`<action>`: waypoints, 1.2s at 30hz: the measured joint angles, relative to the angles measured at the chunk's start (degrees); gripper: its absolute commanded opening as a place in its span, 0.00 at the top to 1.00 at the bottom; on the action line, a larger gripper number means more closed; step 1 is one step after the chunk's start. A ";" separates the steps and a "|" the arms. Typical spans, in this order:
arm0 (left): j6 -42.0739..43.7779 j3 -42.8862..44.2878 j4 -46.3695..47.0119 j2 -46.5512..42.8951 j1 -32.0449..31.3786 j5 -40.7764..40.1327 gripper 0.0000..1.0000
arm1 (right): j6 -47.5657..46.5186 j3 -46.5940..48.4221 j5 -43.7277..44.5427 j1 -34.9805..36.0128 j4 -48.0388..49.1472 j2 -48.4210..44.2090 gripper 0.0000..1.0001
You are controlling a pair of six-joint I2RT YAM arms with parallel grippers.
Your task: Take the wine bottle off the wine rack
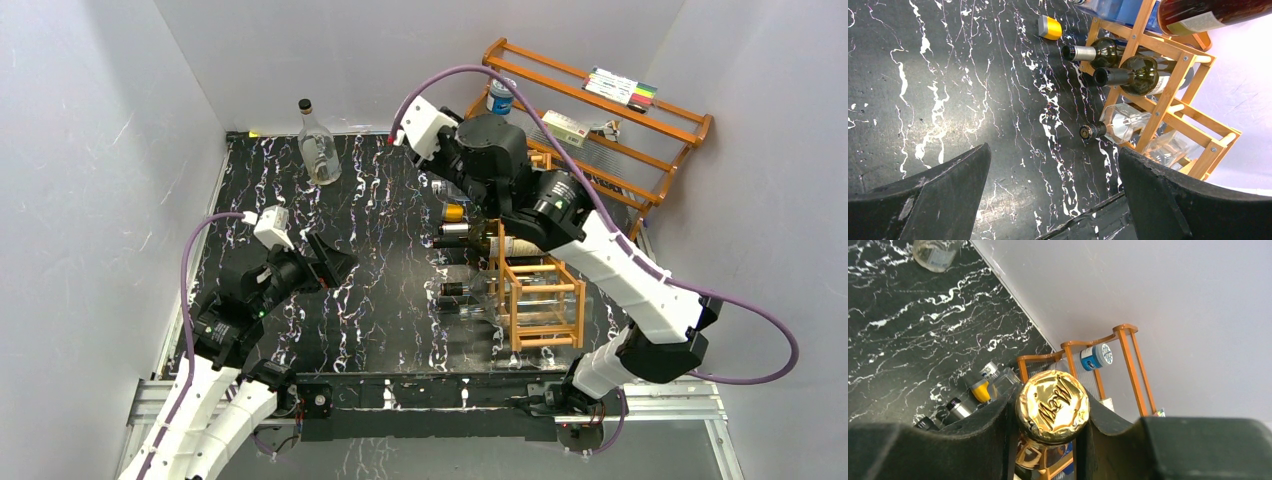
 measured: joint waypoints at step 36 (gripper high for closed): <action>2.54 2.99 -6.71 -4.00 0.00 -4.22 0.02 | 30.01 -6.47 -21.68 0.83 13.14 18.47 1.00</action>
